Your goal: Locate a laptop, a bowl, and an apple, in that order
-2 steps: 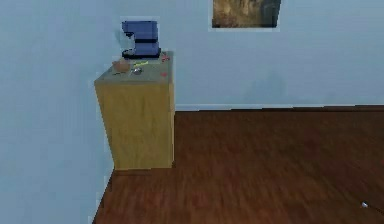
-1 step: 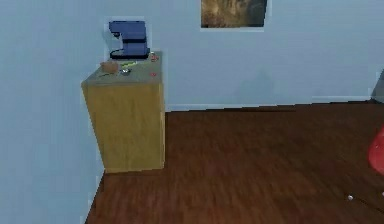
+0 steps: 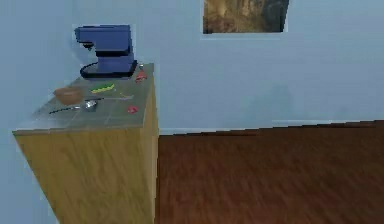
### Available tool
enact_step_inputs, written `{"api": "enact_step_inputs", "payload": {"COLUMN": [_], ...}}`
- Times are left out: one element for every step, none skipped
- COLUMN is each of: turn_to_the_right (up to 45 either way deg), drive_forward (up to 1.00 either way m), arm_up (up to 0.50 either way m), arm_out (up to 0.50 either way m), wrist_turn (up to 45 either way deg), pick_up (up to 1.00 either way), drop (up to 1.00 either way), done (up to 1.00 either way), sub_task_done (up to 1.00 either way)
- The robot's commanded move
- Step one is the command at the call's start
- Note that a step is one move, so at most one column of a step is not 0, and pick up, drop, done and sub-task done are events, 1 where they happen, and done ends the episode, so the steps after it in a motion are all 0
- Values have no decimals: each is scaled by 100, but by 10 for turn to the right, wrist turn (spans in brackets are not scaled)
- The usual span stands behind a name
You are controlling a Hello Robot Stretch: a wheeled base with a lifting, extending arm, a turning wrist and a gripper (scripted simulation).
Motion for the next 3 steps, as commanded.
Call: {"api": "enact_step_inputs", "payload": {"turn_to_the_right": [270,0,-450], "drive_forward": [0,65,0], "arm_up": [0,0,0], "arm_out": [0,0,0], "wrist_turn": [0,0,0], "pick_up": [0,0,0], "drop": [0,0,0], "done": [0,0,0], "sub_task_done": [0,0,0]}}
